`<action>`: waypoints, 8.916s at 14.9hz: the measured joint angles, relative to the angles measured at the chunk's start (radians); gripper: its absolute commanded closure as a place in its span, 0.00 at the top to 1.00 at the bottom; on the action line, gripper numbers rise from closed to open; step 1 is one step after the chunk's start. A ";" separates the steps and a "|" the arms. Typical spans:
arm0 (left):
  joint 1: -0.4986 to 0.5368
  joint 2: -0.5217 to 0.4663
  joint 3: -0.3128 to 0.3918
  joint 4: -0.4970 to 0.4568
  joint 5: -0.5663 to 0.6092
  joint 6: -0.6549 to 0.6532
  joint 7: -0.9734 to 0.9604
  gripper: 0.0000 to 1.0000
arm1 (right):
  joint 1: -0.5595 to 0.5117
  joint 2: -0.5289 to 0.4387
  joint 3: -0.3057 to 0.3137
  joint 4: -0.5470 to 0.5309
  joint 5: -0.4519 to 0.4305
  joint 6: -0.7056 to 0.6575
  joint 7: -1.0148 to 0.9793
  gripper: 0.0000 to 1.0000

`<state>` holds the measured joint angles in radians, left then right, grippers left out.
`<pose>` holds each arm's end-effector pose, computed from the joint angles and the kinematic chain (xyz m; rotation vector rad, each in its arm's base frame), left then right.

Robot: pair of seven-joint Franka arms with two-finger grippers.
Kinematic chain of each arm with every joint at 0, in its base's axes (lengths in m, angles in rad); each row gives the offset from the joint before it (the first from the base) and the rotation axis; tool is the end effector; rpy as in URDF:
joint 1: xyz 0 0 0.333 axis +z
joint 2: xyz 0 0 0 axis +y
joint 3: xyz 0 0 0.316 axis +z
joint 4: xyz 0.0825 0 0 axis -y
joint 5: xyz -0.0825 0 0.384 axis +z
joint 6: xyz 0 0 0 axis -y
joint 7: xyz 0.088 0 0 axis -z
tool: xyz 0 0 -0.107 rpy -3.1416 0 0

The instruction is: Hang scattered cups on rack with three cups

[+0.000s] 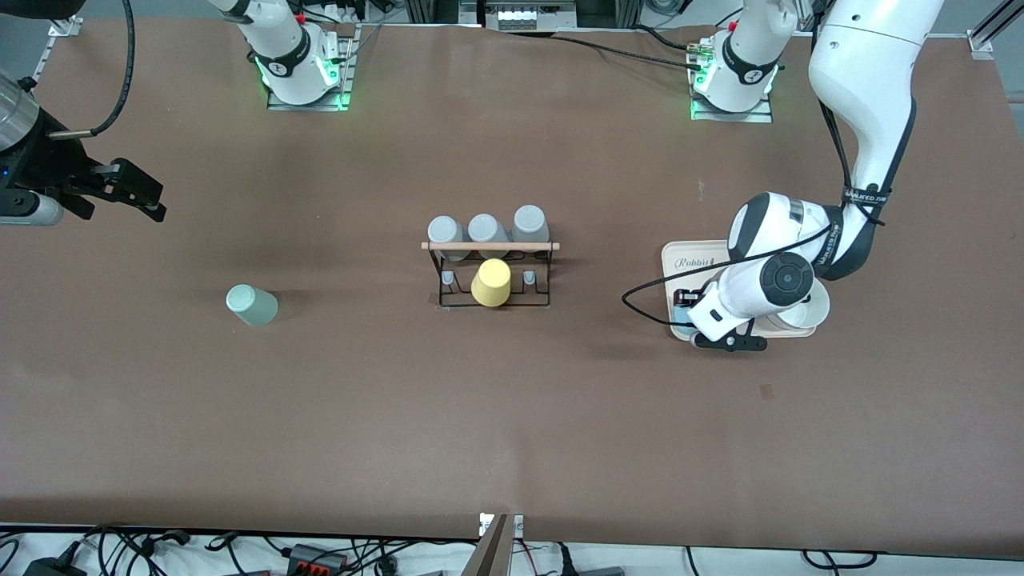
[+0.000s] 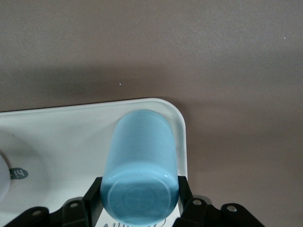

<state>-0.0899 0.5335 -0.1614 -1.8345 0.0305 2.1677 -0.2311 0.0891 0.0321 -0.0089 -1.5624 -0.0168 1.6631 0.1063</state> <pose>0.6066 -0.1492 0.2275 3.1131 -0.0399 -0.3152 0.5719 0.0444 0.6189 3.1288 -0.0393 0.1094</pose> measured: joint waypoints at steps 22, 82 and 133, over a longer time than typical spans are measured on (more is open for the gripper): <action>-0.264 0.057 -0.057 0.529 -0.357 -0.350 -0.586 0.01 | -0.014 0.097 0.000 0.006 -0.001 -0.019 -0.003 1.00; 0.110 -0.393 -0.051 0.297 0.031 -0.599 0.021 1.00 | 0.450 0.487 0.021 0.202 0.100 0.150 0.529 0.30; 0.138 -0.405 -0.051 0.289 -0.039 -0.607 0.021 1.00 | -0.006 0.032 -0.016 -0.005 -0.014 0.033 0.027 1.00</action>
<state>0.0476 0.1282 -0.2123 -1.5451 -0.0084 1.5610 -0.2104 0.0830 0.0644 -0.0249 -1.5677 -0.0307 1.6961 0.1337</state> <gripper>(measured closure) 0.000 0.000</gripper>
